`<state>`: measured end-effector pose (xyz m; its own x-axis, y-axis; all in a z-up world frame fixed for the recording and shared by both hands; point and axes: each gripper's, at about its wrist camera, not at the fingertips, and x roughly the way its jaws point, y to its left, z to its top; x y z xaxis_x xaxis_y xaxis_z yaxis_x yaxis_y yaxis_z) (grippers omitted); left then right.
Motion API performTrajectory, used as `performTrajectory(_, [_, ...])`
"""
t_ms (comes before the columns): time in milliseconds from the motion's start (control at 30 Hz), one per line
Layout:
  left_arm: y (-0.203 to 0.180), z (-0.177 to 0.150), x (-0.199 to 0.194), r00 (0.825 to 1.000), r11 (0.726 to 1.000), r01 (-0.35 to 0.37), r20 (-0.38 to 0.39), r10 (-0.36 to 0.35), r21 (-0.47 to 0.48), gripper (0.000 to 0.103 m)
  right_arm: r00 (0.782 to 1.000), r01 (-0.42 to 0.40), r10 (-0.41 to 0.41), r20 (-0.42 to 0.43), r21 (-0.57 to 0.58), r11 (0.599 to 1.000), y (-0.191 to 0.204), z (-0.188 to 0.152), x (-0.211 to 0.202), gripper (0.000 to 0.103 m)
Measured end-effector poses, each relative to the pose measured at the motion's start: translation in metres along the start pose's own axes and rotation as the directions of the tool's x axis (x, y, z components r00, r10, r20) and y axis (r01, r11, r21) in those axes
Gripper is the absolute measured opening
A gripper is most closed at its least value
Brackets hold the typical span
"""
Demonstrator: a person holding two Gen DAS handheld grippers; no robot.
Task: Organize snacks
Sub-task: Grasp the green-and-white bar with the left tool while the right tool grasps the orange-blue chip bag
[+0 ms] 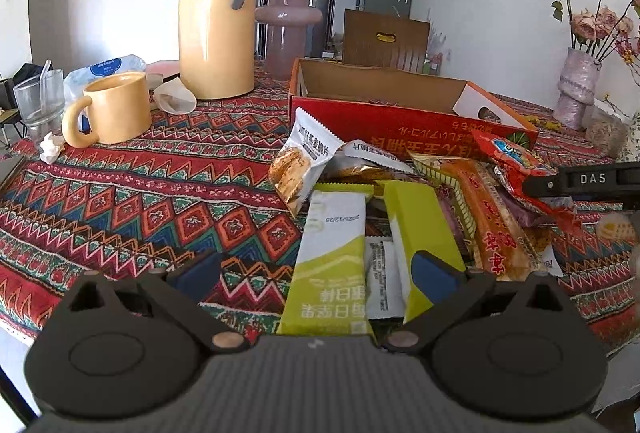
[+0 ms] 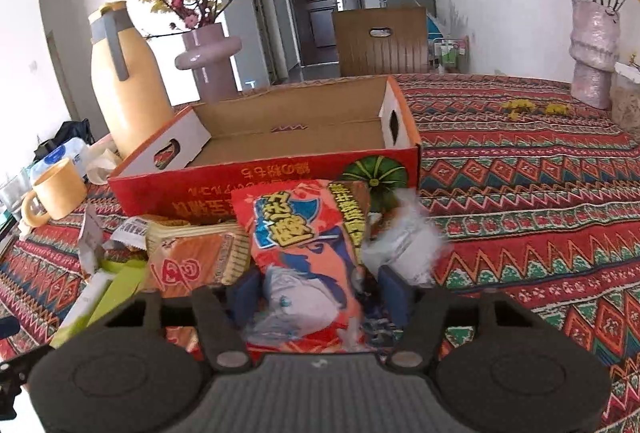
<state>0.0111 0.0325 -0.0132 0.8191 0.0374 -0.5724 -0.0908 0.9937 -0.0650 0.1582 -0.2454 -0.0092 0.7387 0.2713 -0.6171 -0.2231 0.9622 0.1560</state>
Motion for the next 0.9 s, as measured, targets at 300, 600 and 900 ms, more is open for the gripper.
performTrajectory(300, [0.009,0.008,0.013,0.999,1.000,-0.023,-0.043,0.022,-0.018,0.103,0.989,0.021,-0.019,0.145,-0.013,1.000,0.006,-0.009,-0.034,0.047])
performTrajectory(600, [0.009,0.028,0.050,0.989,0.999,-0.054,-0.135,0.053,-0.006,0.103,0.962,0.022,-0.021,0.272,-0.001,1.000,0.016,-0.041,-0.073,0.047])
performTrajectory(900, [0.009,0.027,0.075,0.977,0.997,-0.075,-0.201,0.077,0.016,0.103,0.963,0.034,-0.039,0.267,0.025,0.999,0.006,-0.058,-0.087,0.048])
